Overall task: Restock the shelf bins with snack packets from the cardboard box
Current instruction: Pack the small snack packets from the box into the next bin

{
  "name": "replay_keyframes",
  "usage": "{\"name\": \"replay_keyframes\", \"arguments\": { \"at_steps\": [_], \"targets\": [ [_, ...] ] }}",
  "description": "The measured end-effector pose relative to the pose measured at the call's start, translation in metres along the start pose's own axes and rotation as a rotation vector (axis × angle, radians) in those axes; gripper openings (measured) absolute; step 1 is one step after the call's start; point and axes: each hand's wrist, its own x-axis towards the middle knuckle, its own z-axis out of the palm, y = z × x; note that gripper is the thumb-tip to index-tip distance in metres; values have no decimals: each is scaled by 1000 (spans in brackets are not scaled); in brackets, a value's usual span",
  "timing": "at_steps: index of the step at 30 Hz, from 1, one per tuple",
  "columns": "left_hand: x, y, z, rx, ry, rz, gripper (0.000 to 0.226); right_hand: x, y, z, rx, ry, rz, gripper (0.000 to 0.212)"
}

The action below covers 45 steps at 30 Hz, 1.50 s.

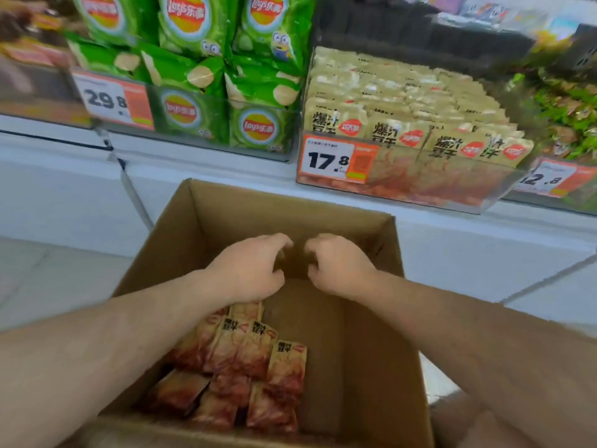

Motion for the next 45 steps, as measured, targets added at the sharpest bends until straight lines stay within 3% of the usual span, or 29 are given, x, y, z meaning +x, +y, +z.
{"name": "replay_keyframes", "arguments": {
  "at_steps": [2, 6, 9, 16, 20, 23, 25, 27, 29, 31, 35, 37, 40, 42, 45],
  "targets": [
    [0, -18, 14, -10, -53, -51, 50, 14, -4, 47, 73, -185, 172, 31],
    [3, -42, 38, -58, -152, -125, 47, 22, -4, 144, 210, -495, 481, 28],
    [2, -64, 55, -103, -208, -200, 48, 17, -4, 205, 226, -635, 657, 46],
    [0, -105, 70, -236, -243, -424, 46, 7, -6, 258, 324, -651, 919, 69],
    [-2, -113, 76, -285, -229, -516, 43, 6, 3, 246, 213, -534, 920, 50],
    [-5, -112, 78, -343, -245, -547, 43, 7, 12, 234, 305, -437, 974, 32],
    [-8, -110, 80, -418, -243, -576, 44, 13, 17, 223, 550, -349, 1021, 29],
    [-10, -107, 82, -516, -236, -631, 48, 20, 11, 199, 984, -269, 1032, 24],
    [-13, -103, 83, -689, -237, -727, 61, 27, -6, 170, 1358, -356, 930, 17],
    [-14, -99, 82, -908, -245, -823, 61, 37, -28, 149, 1542, -466, 768, 18],
    [-10, -96, 81, -1087, -82, -834, 31, 53, -47, 145, 1704, -582, 600, 21],
    [-9, -100, 81, -1029, -26, -860, 32, 53, -37, 155, 1639, -540, 737, 25],
    [-9, -112, 86, -1012, -20, -918, 32, 39, -9, 194, 1012, -435, 1050, 21],
    [-10, -117, 90, -1002, -38, -933, 33, 24, 5, 229, 804, -531, 1121, 27],
    [-7, -120, 94, -987, -48, -939, 34, 9, 8, 260, 858, -777, 1161, 20]
  ]
}}
